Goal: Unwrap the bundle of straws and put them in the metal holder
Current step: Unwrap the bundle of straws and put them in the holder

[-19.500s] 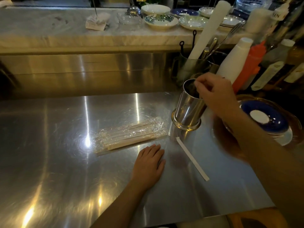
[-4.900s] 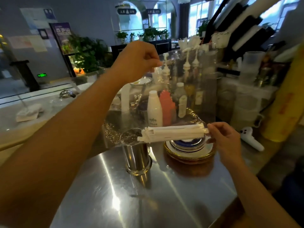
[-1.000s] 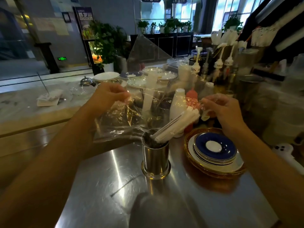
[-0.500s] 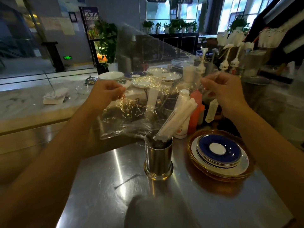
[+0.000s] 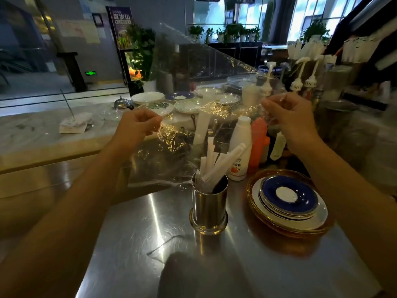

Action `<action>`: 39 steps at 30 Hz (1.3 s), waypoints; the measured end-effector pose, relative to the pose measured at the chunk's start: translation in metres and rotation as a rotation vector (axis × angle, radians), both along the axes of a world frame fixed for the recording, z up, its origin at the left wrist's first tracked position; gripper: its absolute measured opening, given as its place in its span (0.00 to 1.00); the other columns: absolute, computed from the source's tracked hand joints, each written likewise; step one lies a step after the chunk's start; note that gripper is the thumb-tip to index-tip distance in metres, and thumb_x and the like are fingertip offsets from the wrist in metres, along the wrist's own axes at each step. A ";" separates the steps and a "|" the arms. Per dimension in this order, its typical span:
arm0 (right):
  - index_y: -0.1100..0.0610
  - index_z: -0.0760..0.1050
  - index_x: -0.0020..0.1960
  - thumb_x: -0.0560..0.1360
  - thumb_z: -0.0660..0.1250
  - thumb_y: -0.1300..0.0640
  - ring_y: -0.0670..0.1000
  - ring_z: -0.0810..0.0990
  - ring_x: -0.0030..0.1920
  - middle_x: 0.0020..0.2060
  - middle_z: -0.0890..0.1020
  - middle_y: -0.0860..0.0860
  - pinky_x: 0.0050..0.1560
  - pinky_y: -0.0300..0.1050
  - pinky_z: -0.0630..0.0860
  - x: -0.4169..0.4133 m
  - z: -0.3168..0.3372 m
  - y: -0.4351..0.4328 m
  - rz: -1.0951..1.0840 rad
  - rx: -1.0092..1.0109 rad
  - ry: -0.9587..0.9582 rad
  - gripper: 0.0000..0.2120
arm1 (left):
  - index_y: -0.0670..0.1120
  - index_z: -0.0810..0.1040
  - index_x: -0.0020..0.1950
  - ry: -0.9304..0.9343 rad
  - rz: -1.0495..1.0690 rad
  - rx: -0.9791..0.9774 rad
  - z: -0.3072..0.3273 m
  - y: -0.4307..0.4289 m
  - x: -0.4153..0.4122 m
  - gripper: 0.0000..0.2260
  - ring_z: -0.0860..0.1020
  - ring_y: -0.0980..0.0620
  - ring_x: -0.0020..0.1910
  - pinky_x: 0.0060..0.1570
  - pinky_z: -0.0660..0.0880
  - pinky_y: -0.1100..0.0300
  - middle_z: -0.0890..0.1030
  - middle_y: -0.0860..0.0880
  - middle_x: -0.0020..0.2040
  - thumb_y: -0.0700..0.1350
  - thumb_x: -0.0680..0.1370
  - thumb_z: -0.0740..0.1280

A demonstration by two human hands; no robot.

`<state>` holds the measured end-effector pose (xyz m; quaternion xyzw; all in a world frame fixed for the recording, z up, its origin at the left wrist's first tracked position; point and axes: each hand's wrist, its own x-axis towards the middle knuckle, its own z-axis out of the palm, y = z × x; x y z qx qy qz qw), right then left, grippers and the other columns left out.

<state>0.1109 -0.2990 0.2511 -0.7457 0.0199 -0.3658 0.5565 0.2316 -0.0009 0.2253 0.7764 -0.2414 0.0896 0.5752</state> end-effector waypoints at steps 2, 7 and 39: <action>0.52 0.75 0.46 0.71 0.69 0.54 0.38 0.78 0.31 0.40 0.80 0.48 0.29 0.31 0.74 0.000 -0.005 -0.003 0.001 0.033 0.023 0.05 | 0.47 0.78 0.43 -0.003 0.001 0.007 -0.004 0.000 0.002 0.03 0.79 0.58 0.37 0.38 0.76 0.68 0.81 0.50 0.39 0.44 0.75 0.66; 0.54 0.74 0.56 0.71 0.69 0.54 0.47 0.79 0.48 0.50 0.81 0.51 0.47 0.45 0.77 -0.004 -0.033 -0.008 0.080 0.008 0.245 0.14 | 0.47 0.79 0.42 0.016 -0.020 -0.033 -0.008 0.001 0.003 0.02 0.80 0.59 0.37 0.36 0.75 0.71 0.81 0.51 0.39 0.43 0.74 0.67; 0.51 0.76 0.44 0.73 0.66 0.55 0.36 0.77 0.33 0.38 0.80 0.47 0.32 0.29 0.74 0.017 -0.011 0.012 0.147 -0.139 0.157 0.01 | 0.50 0.78 0.40 0.064 0.084 -0.114 -0.007 0.013 -0.006 0.04 0.79 0.49 0.40 0.46 0.77 0.51 0.79 0.47 0.40 0.43 0.75 0.67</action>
